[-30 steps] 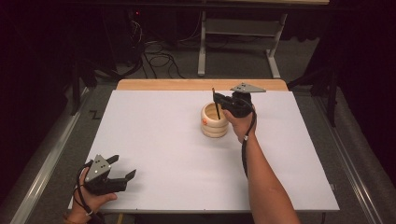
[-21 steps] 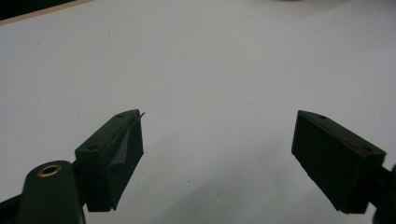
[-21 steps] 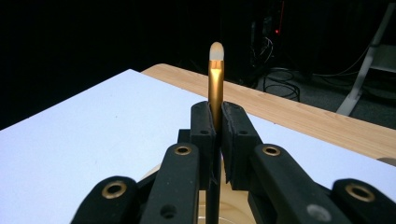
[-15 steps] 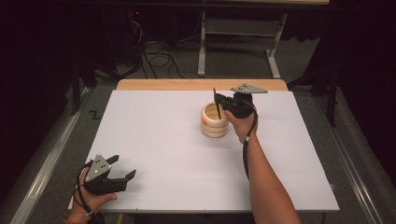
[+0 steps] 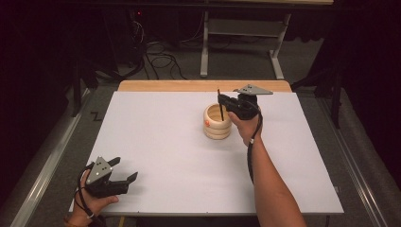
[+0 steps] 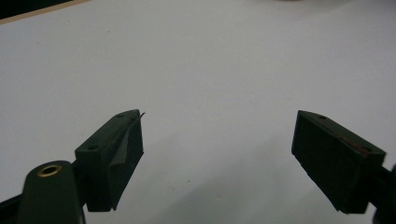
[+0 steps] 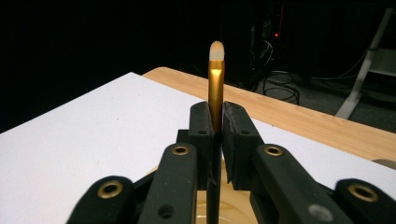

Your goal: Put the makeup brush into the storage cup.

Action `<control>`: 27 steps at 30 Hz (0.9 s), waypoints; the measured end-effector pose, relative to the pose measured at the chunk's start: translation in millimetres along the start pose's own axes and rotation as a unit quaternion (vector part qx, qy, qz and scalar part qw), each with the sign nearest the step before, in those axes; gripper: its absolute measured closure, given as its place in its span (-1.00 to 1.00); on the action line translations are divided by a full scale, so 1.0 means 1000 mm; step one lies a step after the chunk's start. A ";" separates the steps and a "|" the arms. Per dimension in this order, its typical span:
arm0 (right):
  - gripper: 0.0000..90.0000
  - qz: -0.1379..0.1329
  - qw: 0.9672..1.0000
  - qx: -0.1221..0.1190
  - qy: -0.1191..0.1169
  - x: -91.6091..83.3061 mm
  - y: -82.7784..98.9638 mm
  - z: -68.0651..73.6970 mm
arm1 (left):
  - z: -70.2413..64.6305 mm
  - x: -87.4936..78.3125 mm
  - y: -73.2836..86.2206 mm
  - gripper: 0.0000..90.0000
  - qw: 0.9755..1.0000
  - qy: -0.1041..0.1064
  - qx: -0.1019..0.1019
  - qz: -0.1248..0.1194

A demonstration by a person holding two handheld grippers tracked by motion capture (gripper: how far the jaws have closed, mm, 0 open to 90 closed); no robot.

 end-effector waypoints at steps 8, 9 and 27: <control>0.51 0.004 1.000 -0.011 0.010 -0.004 0.000 0.002 | 0.000 0.000 0.000 -0.61 1.000 -0.001 0.001 0.000; 0.51 0.004 1.000 -0.011 0.010 -0.004 0.000 0.002 | 0.000 0.000 0.000 -0.61 1.000 -0.001 0.001 0.000; -0.28 0.012 0.999 -0.030 0.032 -0.020 -0.002 0.000 | 0.000 0.000 0.000 -0.61 1.000 -0.001 0.001 0.002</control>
Point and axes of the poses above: each handheld gripper's, and its own axes: x roughly forward along the jaws, y roughly out of its underside, z roughly to its left, the point moved 8 cm from there along x, roughly forward along the jaws, and after that the axes turned 6 degrees about -y, right-handed, at the moved point
